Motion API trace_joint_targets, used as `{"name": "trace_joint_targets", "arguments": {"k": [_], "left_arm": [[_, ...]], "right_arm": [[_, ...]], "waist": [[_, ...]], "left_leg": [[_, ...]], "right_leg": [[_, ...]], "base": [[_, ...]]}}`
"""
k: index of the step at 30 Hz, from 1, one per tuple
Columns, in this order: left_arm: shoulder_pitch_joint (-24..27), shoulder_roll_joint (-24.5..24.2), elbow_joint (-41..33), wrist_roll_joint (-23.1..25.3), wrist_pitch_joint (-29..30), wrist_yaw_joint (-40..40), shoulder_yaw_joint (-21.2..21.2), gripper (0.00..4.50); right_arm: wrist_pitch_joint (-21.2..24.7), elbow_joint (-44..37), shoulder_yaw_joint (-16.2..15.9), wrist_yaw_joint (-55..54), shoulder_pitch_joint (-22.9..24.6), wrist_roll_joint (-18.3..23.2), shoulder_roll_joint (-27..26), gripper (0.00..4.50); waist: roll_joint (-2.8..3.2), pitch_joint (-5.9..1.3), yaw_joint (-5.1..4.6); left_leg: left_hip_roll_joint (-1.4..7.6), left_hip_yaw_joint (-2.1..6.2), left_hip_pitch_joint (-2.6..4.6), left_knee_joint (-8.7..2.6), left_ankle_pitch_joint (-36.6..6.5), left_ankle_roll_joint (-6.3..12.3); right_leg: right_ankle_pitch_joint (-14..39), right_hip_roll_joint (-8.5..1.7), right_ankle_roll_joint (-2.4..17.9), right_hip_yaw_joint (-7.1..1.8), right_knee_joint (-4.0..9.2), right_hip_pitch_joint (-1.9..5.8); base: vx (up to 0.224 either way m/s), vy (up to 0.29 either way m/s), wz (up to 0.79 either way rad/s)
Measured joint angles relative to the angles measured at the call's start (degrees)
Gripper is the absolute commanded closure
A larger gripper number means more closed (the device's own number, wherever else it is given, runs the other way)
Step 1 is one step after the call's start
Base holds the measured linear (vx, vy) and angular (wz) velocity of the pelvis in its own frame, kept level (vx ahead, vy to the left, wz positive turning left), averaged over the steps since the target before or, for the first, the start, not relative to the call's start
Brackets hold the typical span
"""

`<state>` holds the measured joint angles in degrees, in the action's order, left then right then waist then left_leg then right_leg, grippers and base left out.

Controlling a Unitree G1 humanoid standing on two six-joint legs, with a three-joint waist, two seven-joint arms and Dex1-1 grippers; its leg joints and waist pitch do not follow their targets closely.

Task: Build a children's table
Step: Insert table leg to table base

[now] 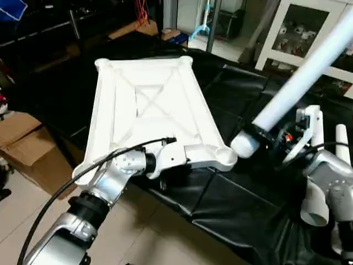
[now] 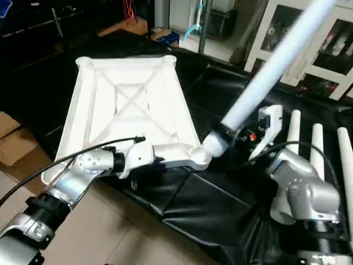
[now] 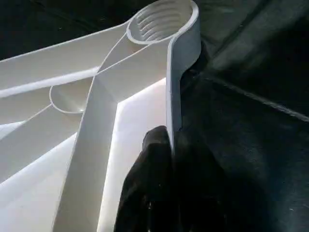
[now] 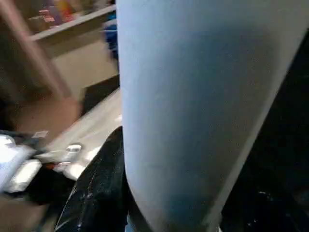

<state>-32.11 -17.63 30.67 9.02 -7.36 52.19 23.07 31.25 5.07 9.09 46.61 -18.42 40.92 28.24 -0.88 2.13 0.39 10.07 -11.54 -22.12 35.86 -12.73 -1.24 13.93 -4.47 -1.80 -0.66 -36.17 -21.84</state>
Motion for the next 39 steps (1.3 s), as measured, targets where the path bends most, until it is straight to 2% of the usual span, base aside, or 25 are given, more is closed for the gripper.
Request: {"name": "trace_joint_targets", "arguments": {"k": [3, 7, 11, 19, 22, 23, 26, 27, 31, 35, 39], "left_arm": [[-0.7, 0.03, -0.23, -1.55, 2.46, 2.13, -0.79, 4.5], [-1.9, 0.07, 1.39, -2.75, 2.29, 4.65, -0.92, 4.5], [-2.31, 0.58, 2.35, -2.55, 1.33, 4.47, -0.77, 4.5], [-3.61, 0.84, 4.57, -3.16, 1.92, 5.13, -1.1, 4.5], [-3.72, 0.76, 4.87, -3.27, 1.97, 5.93, -1.52, 4.5], [-3.73, 0.75, 4.88, -3.33, 2.1, 6.22, -1.66, 4.5], [-3.77, 0.69, 4.54, -3.88, 3.12, 7.26, -1.8, 4.5], [-3.76, 0.6, 4.27, -4.16, 3.54, 7.67, -1.8, 4.5], [-3.6, 0.17, 3.44, -4.86, 4.61, 8.8, -1.85, 4.5], [-2.72, 0.07, 2.1, -4.86, 4.94, 8.87, -1.9, 4.5], [-2.24, 0.1, 1.25, -4.89, 5.46, 8.92, -1.96, 4.5]], "right_arm": [[2.34, -0.44, -1.01, 2.54, -3.13, 1.08, 1.34, 2.61], [-0.2, 1.73, -1.47, 2.33, -6.99, -1.05, 0.37, 2.61], [-0.23, 1.8, -2.15, -1.37, -5.82, -2.58, -1.95, 2.61], [-1.0, 1.61, -2.99, -2.37, -5.77, -4.94, -3.05, 2.61], [0.25, 3.52, -3.84, -2.62, -6.8, -5.56, -3.01, 2.61], [2.45, 4.25, -4.25, -2.91, -7.42, -5.44, -2.93, 2.61], [10.19, 6.92, -3.25, -4.49, -9.19, -2.32, -2.92, 2.61], [13.2, 7.18, -2.06, -4.16, -9.38, 0.18, -2.92, 2.61], [19.98, 7.37, 1.81, -1.05, -9.82, 8.28, -2.62, 2.61], [24.46, 8.38, 7.78, 1.23, -11.78, 16.13, -2.28, 2.61], [26.48, 8.71, 9.38, 1.09, -11.83, 17.79, -2.26, 2.61]], "waist": [[-0.17, 0.14, 0.06], [-0.25, 0.21, 0.37], [-0.11, 0.21, 1.38], [-0.05, 0.2, 1.31], [-0.04, 0.2, 1.31], [-0.04, 0.2, 1.3], [-0.04, 0.2, 1.5], [-0.04, 0.2, 1.63], [-0.07, 0.21, 1.8], [-0.08, 0.22, 1.96], [-0.09, 0.22, 1.95]], "left_leg": [[-0.01, -0.02, -0.03, 0.03, 0.07, 0.03], [-0.01, -0.04, -0.09, 0.06, 0.07, 0.04], [-0.01, -0.06, -0.09, 0.06, 0.08, 0.04], [-0.01, -0.07, -0.05, 0.07, 0.17, -0.02], [-0.01, -0.06, -0.05, 0.06, 0.18, -0.05], [-0.01, -0.06, -0.05, 0.06, 0.19, -0.04], [-0.01, -0.06, -0.06, 0.05, 0.19, -0.04], [-0.01, -0.06, -0.08, 0.04, 0.19, -0.04], [-0.01, -0.06, -0.1, 0.01, 0.17, -0.02], [0.0, -0.07, -0.1, 0.02, 0.17, -0.01], [0.0, -0.07, -0.09, 0.02, 0.18, -0.02]], "right_leg": [[-0.03, -0.02, 0.05, -0.01, 0.0, -0.02], [-0.04, -0.04, 0.07, 0.01, 0.0, -0.06], [-0.04, -0.05, 0.07, 0.0, -0.03, -0.08], [-0.1, -0.04, 0.14, -0.02, -0.1, -0.08], [-0.12, -0.03, 0.18, -0.01, -0.09, -0.08], [-0.12, -0.03, 0.18, -0.01, -0.1, -0.08], [-0.12, -0.02, 0.18, -0.01, -0.08, -0.08], [-0.12, -0.03, 0.19, -0.01, -0.07, -0.09], [-0.12, -0.03, 0.19, 0.01, -0.06, -0.1], [-0.12, -0.03, 0.19, 0.01, -0.07, -0.1], [-0.12, -0.03, 0.19, 0.02, -0.09, -0.11]], "base": [[0.0, 0.0, 0.0], [0.0, 0.0, 0.0], [0.0, 0.0, 0.0], [0.0, 0.0, 0.0], [0.0, 0.0, 0.0], [0.0, 0.0, 0.0], [0.0, 0.0, 0.0], [0.0, 0.0, 0.0], [0.0, 0.0, 0.0], [0.0, 0.0, 0.0], [0.0, 0.0, 0.0]]}}
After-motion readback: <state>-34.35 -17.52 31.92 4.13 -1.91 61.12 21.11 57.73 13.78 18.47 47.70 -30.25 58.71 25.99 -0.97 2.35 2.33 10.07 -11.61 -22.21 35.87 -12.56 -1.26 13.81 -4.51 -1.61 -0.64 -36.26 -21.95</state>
